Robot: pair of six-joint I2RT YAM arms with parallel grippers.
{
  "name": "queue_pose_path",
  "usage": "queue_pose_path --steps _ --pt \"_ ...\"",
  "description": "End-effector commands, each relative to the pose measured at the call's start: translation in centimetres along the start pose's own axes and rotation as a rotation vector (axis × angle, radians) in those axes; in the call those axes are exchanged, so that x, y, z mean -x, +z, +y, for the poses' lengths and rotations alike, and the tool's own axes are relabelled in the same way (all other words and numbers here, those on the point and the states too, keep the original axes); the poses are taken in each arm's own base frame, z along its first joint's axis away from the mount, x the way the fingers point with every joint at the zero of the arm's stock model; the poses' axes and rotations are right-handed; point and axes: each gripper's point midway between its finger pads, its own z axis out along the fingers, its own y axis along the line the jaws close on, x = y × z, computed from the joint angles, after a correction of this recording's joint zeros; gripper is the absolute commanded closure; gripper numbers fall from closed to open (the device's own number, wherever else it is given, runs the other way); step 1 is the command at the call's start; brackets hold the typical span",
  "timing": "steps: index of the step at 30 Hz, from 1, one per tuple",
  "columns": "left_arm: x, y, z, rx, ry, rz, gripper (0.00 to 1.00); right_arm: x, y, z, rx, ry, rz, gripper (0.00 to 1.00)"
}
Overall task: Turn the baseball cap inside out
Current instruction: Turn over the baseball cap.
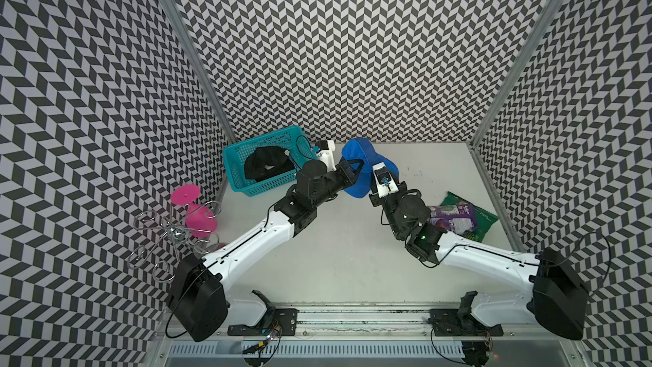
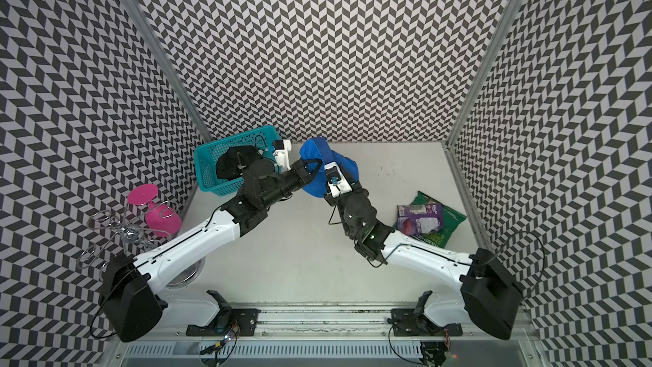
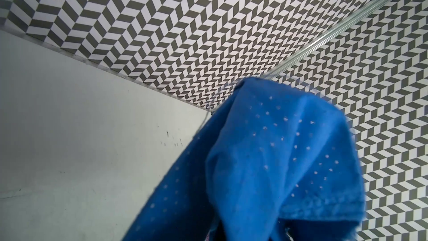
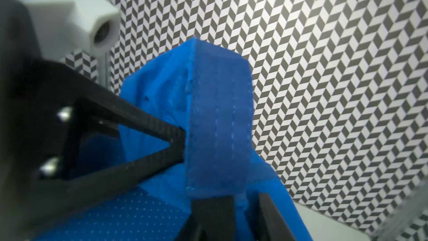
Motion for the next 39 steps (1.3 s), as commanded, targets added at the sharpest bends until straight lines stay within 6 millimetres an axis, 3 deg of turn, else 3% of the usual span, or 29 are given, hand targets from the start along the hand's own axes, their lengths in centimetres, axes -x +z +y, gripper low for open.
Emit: queue_pose_path --steps 1,4,7,12,18,22,26,28,33,36,39 --pt "0.7 -0.9 0.8 0.038 0.077 -0.008 1.0 0.9 0.0 0.5 0.095 0.031 -0.007 0.87" --pt "1.3 -1.5 1.9 0.058 0.128 0.008 1.0 1.2 -0.2 1.6 0.274 0.112 -0.004 0.97" --pt "1.7 -2.1 2.6 0.036 0.196 0.054 1.0 2.5 -1.8 3.0 0.577 0.218 -0.023 0.98" --pt "0.5 -2.3 3.4 -0.069 0.315 0.219 1.0 4.3 -5.7 4.4 1.071 0.377 0.02 0.91" --pt "0.0 -2.9 4.4 -0.118 0.368 0.315 1.0 3.9 -8.4 5.0 1.322 0.458 0.146 0.84" --pt "-0.4 -3.3 3.4 -0.211 0.372 0.344 1.0 3.7 -8.3 4.4 1.333 0.522 0.15 0.83" --pt "-0.8 -3.7 2.5 -0.273 0.352 0.348 1.0 3.5 -7.2 4.1 1.279 0.533 0.146 1.0" --pt "-0.8 -3.7 3.2 -0.241 0.368 0.345 1.0 3.7 -6.3 3.5 1.232 0.536 0.145 1.0" --pt "-1.3 -4.5 5.3 -0.167 0.419 0.362 1.0 4.0 -3.0 -0.9 0.999 0.645 0.114 1.0" --pt "-2.7 -5.7 4.4 -0.249 0.433 0.407 1.0 2.9 -0.6 -3.4 0.855 0.728 0.133 1.0" --pt "-4.2 -7.2 2.8 -0.37 0.432 0.452 1.0 0.5 1.5 -4.0 0.763 0.771 0.211 1.0"
